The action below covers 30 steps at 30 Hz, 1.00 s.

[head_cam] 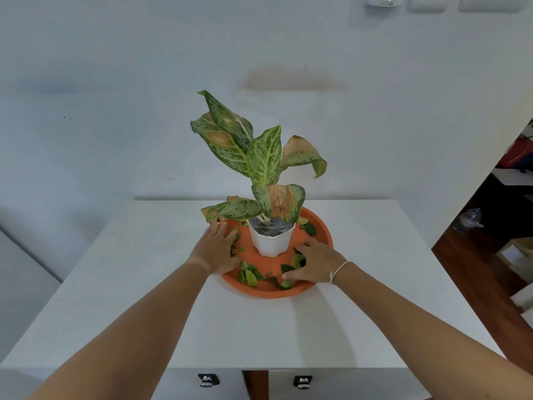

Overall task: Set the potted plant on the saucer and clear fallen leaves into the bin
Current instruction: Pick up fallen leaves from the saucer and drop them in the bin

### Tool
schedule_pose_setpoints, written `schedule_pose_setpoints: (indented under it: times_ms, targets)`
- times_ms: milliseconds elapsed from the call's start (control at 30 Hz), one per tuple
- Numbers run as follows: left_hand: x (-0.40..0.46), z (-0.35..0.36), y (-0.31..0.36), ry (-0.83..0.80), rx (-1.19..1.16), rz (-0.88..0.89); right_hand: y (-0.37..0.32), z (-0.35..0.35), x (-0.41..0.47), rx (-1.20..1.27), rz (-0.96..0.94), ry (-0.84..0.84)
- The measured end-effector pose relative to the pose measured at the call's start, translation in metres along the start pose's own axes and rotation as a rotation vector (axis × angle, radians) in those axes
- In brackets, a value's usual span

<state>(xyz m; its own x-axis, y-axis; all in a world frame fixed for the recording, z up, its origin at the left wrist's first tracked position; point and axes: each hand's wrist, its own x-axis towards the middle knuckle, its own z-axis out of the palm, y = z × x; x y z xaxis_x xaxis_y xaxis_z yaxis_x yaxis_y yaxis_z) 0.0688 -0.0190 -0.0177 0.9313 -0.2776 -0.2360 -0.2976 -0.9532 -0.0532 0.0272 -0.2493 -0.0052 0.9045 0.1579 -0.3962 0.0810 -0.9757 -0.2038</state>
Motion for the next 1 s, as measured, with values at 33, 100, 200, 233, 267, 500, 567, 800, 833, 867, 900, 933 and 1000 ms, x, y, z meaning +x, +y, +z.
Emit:
schedule_pose_setpoints:
  times_ms: [33, 100, 200, 233, 267, 500, 567, 800, 833, 867, 900, 933, 1000]
  targets:
    - [0.002, 0.0, 0.0, 0.006, 0.027, 0.021, -0.002, 0.0, -0.002, 0.018, -0.001, -0.018]
    - [0.004, 0.002, 0.003, 0.008, 0.048, 0.071, -0.006, 0.001, -0.006, 0.033, -0.001, -0.028]
    - [0.002, 0.008, 0.007, 0.001, -0.001, 0.089, -0.013, 0.006, -0.009, 0.029, 0.0, -0.004]
    - [-0.001, 0.008, 0.009, 0.006, -0.027, 0.083, -0.015, 0.008, -0.009, 0.027, 0.002, 0.004]
    - [-0.003, 0.008, 0.01, 0.01, -0.056, 0.076, -0.017, 0.01, -0.009, 0.027, 0.008, 0.013]
    - [-0.025, 0.009, 0.028, -0.047, -0.259, 0.047, -0.033, 0.018, -0.006, 0.045, 0.057, 0.087]
    - [-0.028, 0.011, 0.031, -0.041, -0.306, 0.04, -0.036, 0.02, -0.008, 0.062, 0.043, 0.1]
    - [-0.028, 0.015, 0.04, 0.028, -0.487, 0.044, -0.037, 0.027, -0.016, 0.223, -0.038, 0.216]
    - [-0.029, 0.016, 0.041, 0.039, -0.514, 0.044, -0.037, 0.027, -0.018, 0.235, -0.043, 0.228]
    - [-0.029, 0.017, 0.042, 0.05, -0.537, 0.043, -0.037, 0.026, -0.02, 0.243, -0.045, 0.232]
    - [-0.03, 0.017, 0.043, 0.06, -0.555, 0.044, -0.038, 0.025, -0.021, 0.247, -0.049, 0.228]
    - [-0.03, 0.018, 0.045, 0.067, -0.571, 0.046, -0.038, 0.024, -0.022, 0.246, -0.048, 0.214]
    - [-0.031, 0.017, 0.048, 0.08, -0.605, 0.049, -0.038, 0.023, -0.021, 0.239, -0.038, 0.187]
